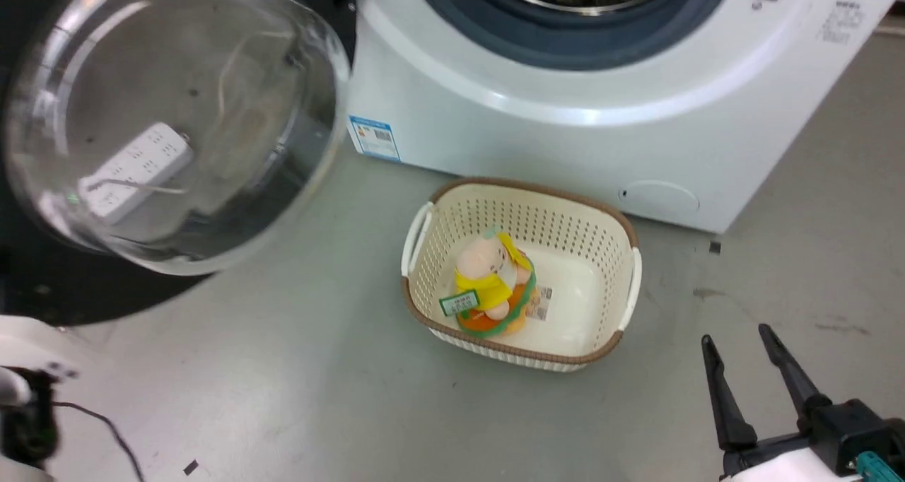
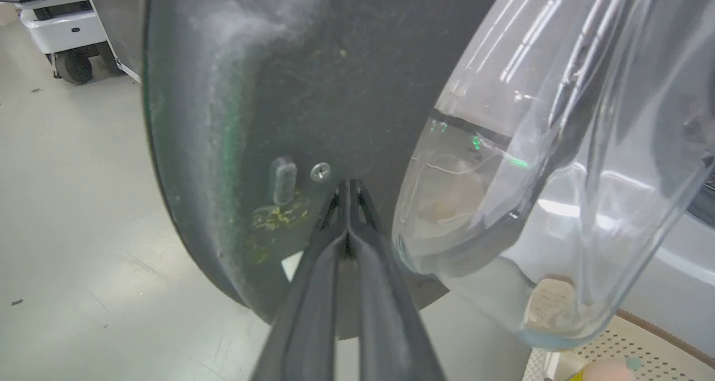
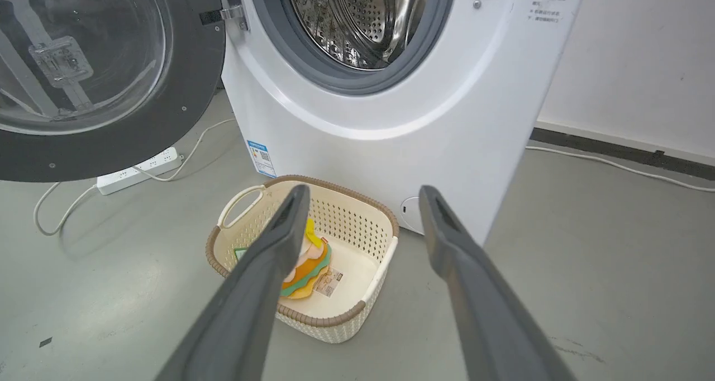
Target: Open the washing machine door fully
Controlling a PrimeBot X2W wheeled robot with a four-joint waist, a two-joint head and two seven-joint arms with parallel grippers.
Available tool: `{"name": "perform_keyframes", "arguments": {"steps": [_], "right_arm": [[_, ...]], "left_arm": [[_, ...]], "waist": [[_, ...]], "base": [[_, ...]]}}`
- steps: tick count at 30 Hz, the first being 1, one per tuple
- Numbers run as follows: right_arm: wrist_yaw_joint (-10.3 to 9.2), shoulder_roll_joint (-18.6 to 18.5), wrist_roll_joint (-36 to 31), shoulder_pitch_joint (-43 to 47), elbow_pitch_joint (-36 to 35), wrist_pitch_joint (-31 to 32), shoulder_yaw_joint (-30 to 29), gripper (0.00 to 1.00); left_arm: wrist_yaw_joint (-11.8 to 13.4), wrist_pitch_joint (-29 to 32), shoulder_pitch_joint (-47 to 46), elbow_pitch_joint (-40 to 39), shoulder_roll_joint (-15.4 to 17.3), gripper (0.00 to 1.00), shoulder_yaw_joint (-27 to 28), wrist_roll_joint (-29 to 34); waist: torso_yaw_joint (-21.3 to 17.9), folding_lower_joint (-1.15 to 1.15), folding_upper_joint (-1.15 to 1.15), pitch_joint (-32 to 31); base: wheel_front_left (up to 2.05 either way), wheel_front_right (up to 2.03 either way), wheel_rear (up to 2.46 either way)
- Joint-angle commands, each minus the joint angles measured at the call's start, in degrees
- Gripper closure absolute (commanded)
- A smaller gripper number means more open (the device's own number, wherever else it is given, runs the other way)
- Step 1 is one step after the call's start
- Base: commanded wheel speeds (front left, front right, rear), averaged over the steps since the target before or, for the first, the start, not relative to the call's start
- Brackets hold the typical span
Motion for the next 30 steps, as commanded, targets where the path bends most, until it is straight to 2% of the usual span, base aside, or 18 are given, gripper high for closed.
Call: {"name": "perform_keyframes", "arguments": {"steps": [1,7,13,17,26,30], "right_arm": [[-0.03,0.1,-0.5,-0.9,-0.4,-0.3,-0.4,0.00],[-0.03,0.1,-0.3,-1.6,-0.1,-0.3,-0.7,0.00],[-0.03,0.1,0.9,-0.6,0.9,-0.3,-0.6,0.00],[-0.03,0.1,2.0,-0.1,0.8,-0.3,-1.3,0.00],[-0.03,0.1,1.3,1.5,0.1,-0.3,-2.4,0.00],[-0.03,0.1,2.0,2.1,-1.0,-0.3,-3.1,0.00]], "left_arm": [[-0.5,-0.4,-1.8,1.7,1.1,1.00,0.8,-0.7],[-2.0,-2.2,-5.0,7.8,3.3,1.00,0.8,-0.7],[-3.7,-4.4,-4.4,10.3,1.8,1.00,-2.4,1.5],[-4.2,-5.8,-1.1,6.3,-1.2,1.00,-4.6,3.2],[-4.4,-6.4,10.9,-8.8,-10.2,1.00,-11.0,6.6],[-3.0,-6.5,16.5,-14.4,-14.1,1.00,-14.6,9.5]], "waist": [[-0.8,-0.02,0.00,1.1],[-1.9,-0.02,0.00,1.1],[-2.9,-0.02,0.00,-3.2],[-4.4,-0.02,0.00,-6.9],[-9.1,-0.02,0.00,-12.9],[-11.5,-0.02,0.00,-14.4]], "base": [[0.00,0.00,0.00],[0.00,0.00,0.00],[0.00,0.00,0.00],[0.00,0.00,0.00],[0.00,0.00,0.00],[0.00,0.00,0.00]]}}
